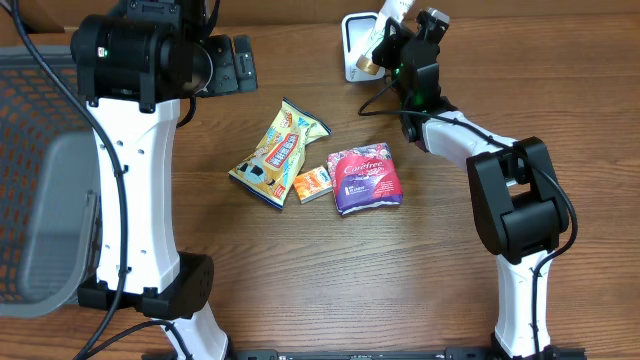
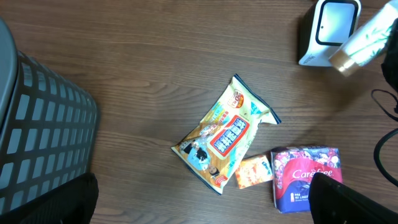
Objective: Scan the item barcode
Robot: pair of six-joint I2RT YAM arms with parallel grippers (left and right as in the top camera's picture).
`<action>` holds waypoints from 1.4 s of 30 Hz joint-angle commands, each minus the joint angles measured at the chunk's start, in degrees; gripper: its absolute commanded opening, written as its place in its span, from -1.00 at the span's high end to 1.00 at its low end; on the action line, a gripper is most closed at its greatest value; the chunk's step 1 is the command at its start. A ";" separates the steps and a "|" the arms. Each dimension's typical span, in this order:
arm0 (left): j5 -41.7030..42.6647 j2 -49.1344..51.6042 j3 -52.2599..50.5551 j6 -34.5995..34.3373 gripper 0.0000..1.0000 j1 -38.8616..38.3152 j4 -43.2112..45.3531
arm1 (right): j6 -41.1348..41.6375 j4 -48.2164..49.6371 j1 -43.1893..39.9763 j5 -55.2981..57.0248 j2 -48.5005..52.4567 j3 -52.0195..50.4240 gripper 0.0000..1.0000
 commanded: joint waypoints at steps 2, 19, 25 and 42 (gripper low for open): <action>0.09 -0.66 -0.31 0.50 -0.99 0.15 0.07 | 5.29 0.70 1.81 -7.19 -1.05 1.22 0.93; 0.09 -0.66 -0.31 0.50 -1.00 0.15 0.07 | -6.14 -7.54 1.22 -4.90 -5.16 1.38 0.93; 0.09 -0.66 -0.31 0.50 -1.00 0.15 0.07 | -6.03 -9.29 -3.39 0.46 -11.02 1.38 0.93; 0.09 -0.66 -0.31 0.50 -1.00 0.15 0.07 | -5.44 -45.75 -42.25 5.64 -17.86 1.36 0.93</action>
